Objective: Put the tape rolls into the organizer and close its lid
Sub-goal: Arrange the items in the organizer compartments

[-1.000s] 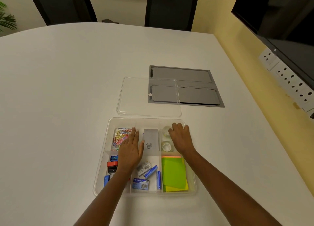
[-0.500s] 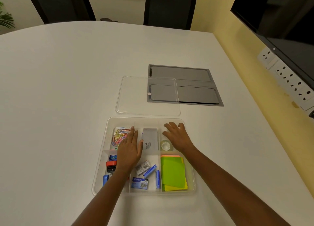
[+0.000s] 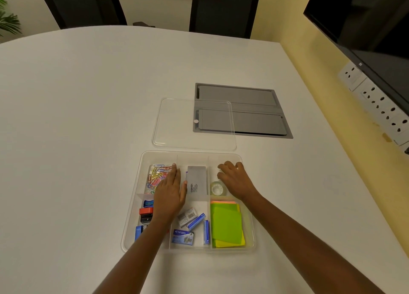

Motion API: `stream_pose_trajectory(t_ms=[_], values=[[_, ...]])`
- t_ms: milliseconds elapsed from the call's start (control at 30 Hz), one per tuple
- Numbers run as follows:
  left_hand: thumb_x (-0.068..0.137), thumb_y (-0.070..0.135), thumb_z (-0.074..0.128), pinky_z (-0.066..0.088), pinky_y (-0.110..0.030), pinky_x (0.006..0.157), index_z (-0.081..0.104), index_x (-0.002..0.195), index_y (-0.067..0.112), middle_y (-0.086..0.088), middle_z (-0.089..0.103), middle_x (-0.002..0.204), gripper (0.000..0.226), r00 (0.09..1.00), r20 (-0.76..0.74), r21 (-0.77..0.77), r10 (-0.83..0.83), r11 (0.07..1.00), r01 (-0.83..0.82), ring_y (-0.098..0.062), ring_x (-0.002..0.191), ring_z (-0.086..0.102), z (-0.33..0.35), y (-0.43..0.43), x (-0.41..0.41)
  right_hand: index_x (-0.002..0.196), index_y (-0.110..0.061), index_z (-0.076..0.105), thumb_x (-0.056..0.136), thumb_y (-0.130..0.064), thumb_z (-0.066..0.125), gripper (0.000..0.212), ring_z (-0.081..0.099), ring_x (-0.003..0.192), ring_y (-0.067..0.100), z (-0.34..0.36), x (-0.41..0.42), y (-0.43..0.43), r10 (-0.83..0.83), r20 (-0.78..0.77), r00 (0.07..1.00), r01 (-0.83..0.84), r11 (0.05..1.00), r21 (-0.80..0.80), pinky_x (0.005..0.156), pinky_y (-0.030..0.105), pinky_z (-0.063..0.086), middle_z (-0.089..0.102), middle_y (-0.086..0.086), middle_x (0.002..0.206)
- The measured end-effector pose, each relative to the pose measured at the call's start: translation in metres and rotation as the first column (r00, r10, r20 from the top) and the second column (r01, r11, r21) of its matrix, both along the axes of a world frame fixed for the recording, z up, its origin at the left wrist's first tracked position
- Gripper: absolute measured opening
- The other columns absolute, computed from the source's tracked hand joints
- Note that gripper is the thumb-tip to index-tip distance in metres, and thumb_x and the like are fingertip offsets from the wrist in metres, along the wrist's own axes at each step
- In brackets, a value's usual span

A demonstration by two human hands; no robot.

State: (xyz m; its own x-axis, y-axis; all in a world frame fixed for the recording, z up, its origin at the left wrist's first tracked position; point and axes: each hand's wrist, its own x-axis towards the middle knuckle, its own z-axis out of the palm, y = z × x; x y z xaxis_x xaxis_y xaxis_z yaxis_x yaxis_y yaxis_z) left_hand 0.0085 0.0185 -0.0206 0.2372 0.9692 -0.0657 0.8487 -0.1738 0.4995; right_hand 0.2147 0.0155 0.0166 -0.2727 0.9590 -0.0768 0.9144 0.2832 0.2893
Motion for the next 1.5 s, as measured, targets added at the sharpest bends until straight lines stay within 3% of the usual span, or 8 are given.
stream_pose_trajectory(t_ms=[167,267,867,1000,1167,1267,1333,1500], values=[[0.085,0.042,0.015,0.019,-0.036,0.117,0.016,0.143,0.011,-0.008,0.012,0.156,0.066,1.000,-0.004,-0.008,-0.007,1.000,0.007,-0.023,0.144,0.018,-0.002,0.001,0.000,0.101,0.003,0.066,0.059,0.022,0.067,0.047,0.063,0.105,0.041,0.001,-0.001,-0.008,-0.031,-0.328,0.944,0.003,0.996,-0.087,0.077,0.047,0.055,0.065,0.027,0.114],[0.085,0.042,0.016,0.020,-0.036,0.116,0.017,0.143,0.011,-0.009,0.014,0.156,0.066,1.000,0.000,0.000,-0.005,1.000,0.005,-0.023,0.143,0.020,-0.001,0.000,0.000,0.129,-0.001,0.046,0.084,0.012,0.044,0.046,0.049,0.119,0.035,-0.005,-0.005,-0.008,-0.140,-0.351,0.926,0.056,0.970,-0.237,0.091,0.044,0.048,0.054,0.021,0.129],[0.084,0.043,0.014,0.019,-0.037,0.117,0.015,0.144,0.011,-0.009,0.011,0.156,0.067,1.000,-0.002,-0.020,0.002,1.000,-0.002,-0.023,0.144,0.017,-0.002,0.000,0.000,0.118,0.002,0.051,0.093,-0.003,0.040,0.028,0.054,0.114,0.037,-0.007,-0.034,-0.015,-0.592,-0.485,0.644,0.418,0.803,-0.426,0.091,0.036,0.046,0.055,0.024,0.126],[0.085,0.043,0.014,0.019,-0.037,0.117,0.016,0.143,0.011,-0.009,0.012,0.156,0.067,1.000,-0.002,-0.021,-0.001,1.000,0.001,-0.022,0.144,0.018,-0.002,0.000,0.000,0.117,0.000,0.056,0.088,0.004,0.042,0.032,0.058,0.110,0.034,-0.002,-0.023,-0.010,-0.523,-0.492,0.696,0.431,0.852,-0.296,0.088,0.037,0.049,0.059,0.020,0.123],[0.086,0.041,0.016,0.022,-0.037,0.116,0.020,0.143,0.010,-0.009,0.017,0.156,0.065,1.000,0.011,-0.015,0.003,1.000,-0.003,-0.023,0.143,0.021,-0.001,0.000,0.000,0.124,-0.009,0.051,0.086,0.000,0.053,0.039,0.046,0.121,0.027,0.002,-0.012,0.006,-0.184,-0.237,0.954,0.177,0.983,-0.052,0.090,0.038,0.045,0.047,0.012,0.138],[0.086,0.041,0.016,0.021,-0.037,0.116,0.020,0.143,0.010,-0.010,0.016,0.156,0.065,1.000,0.020,-0.020,0.002,1.000,-0.001,-0.023,0.143,0.021,0.000,-0.001,0.000,0.098,-0.027,0.069,0.069,-0.031,0.076,0.030,0.064,0.097,0.008,0.008,-0.006,0.006,-0.133,0.028,0.991,0.133,0.991,-0.009,0.075,0.023,0.052,0.070,-0.010,0.107],[0.086,0.041,0.016,0.022,-0.037,0.116,0.020,0.142,0.010,-0.010,0.017,0.155,0.065,1.000,0.028,-0.013,0.004,1.000,-0.004,-0.023,0.143,0.022,0.000,-0.001,-0.001,0.084,-0.029,0.072,0.055,-0.037,0.083,0.032,0.067,0.079,0.003,0.012,-0.005,0.002,-0.120,0.041,0.992,0.119,0.992,0.033,0.064,0.017,0.051,0.073,-0.014,0.085],[0.084,0.044,0.012,0.016,-0.036,0.118,0.015,0.144,0.013,-0.008,0.011,0.157,0.068,1.000,-0.002,-0.040,0.001,0.999,-0.001,-0.022,0.144,0.015,-0.001,0.001,0.000,0.131,-0.012,0.046,0.087,0.000,0.052,0.046,0.047,0.126,0.030,-0.001,0.002,-0.005,-0.124,-0.138,0.983,0.119,0.992,-0.042,0.098,0.038,0.043,0.050,0.013,0.138]])
